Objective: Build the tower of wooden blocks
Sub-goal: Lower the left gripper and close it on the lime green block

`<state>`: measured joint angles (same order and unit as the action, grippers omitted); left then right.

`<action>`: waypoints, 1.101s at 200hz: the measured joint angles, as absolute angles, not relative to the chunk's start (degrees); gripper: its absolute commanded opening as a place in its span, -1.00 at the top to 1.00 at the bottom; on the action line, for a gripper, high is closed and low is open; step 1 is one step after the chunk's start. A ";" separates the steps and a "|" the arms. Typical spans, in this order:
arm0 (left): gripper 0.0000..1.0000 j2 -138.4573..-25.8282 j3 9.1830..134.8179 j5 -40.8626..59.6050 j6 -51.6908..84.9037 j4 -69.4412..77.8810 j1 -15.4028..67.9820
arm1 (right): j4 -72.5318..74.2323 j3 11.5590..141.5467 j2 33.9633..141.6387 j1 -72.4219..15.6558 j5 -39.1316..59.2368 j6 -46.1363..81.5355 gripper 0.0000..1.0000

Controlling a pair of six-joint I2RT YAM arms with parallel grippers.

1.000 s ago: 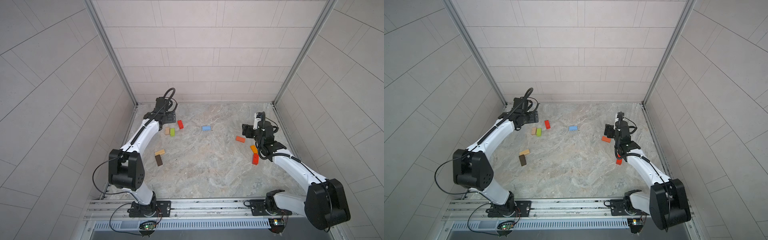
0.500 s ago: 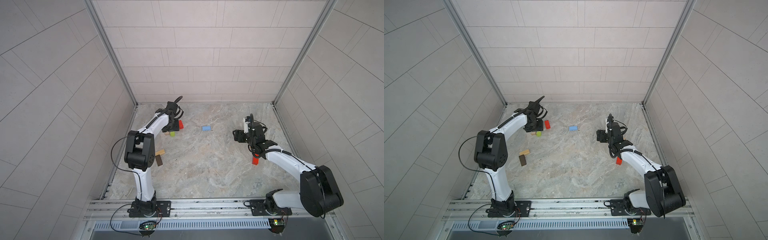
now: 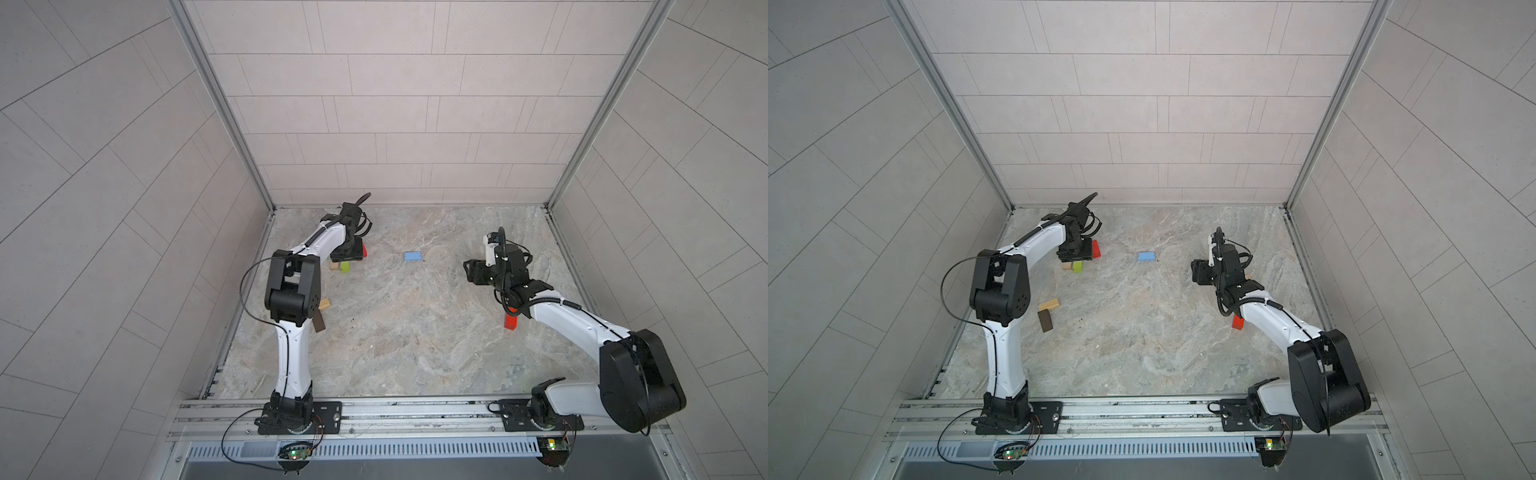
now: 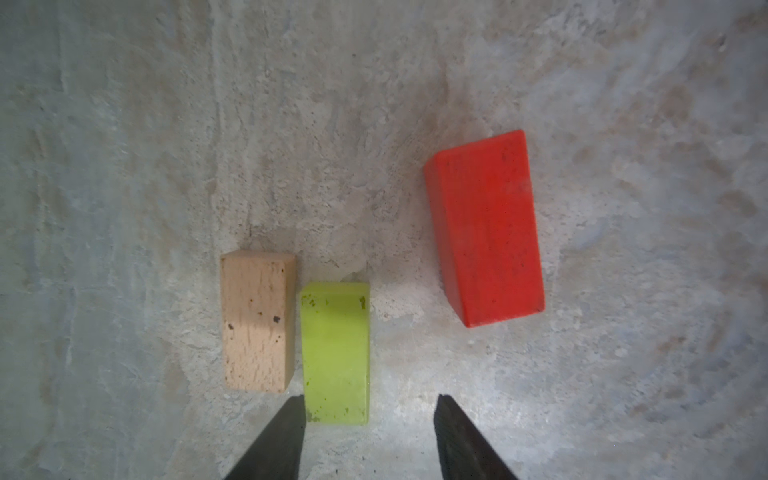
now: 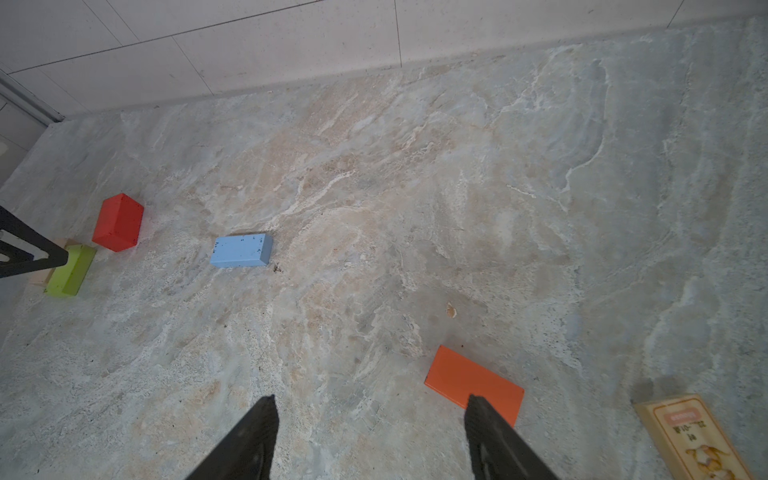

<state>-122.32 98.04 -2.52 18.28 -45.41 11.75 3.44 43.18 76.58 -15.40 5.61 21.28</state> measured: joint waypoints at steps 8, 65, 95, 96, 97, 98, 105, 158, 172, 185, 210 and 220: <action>-0.10 -122.83 98.08 -2.72 18.39 -45.45 11.66 | 3.53 43.18 76.62 -15.38 5.63 21.28 -0.43; -0.09 -125.40 98.45 -3.33 18.63 -46.00 11.09 | 3.62 44.47 79.13 -15.40 6.55 21.28 -0.42; -0.08 -126.04 99.37 -3.22 18.65 -46.09 10.70 | 3.62 44.77 79.83 -15.49 7.22 21.28 -0.41; -0.08 -126.04 99.37 -3.22 18.65 -46.09 10.68 | 3.62 44.77 79.83 -15.49 7.25 21.28 -0.41; -0.08 -126.04 99.37 -3.22 18.65 -46.09 10.68 | 3.62 44.77 79.83 -15.49 7.27 21.28 -0.42; -0.08 -126.04 99.37 -3.22 18.65 -46.11 10.66 | 3.62 44.77 79.85 -15.49 7.29 21.28 -0.42; -0.08 -126.08 99.42 -3.22 18.65 -46.11 10.61 | 3.62 44.77 79.88 -15.49 7.33 21.28 -0.41; -0.25 -127.76 100.03 -2.94 18.98 -46.19 10.22 | 3.62 44.80 80.05 -15.59 7.75 21.30 -0.41; -0.24 -127.76 100.18 -2.81 19.09 -46.15 10.09 | 3.62 44.80 80.05 -15.77 7.86 21.32 -0.42; -0.09 -127.76 100.18 -2.79 19.11 -46.26 10.09 | 3.62 44.95 80.16 -15.84 7.99 21.32 -0.42; 0.21 -127.79 100.18 -2.68 19.29 -46.28 10.09 | 3.62 45.45 80.40 -15.86 8.19 21.37 -0.42; 0.32 -127.81 100.22 -2.52 19.57 -46.39 10.09 | 3.64 45.54 80.40 -15.86 8.23 21.43 -0.41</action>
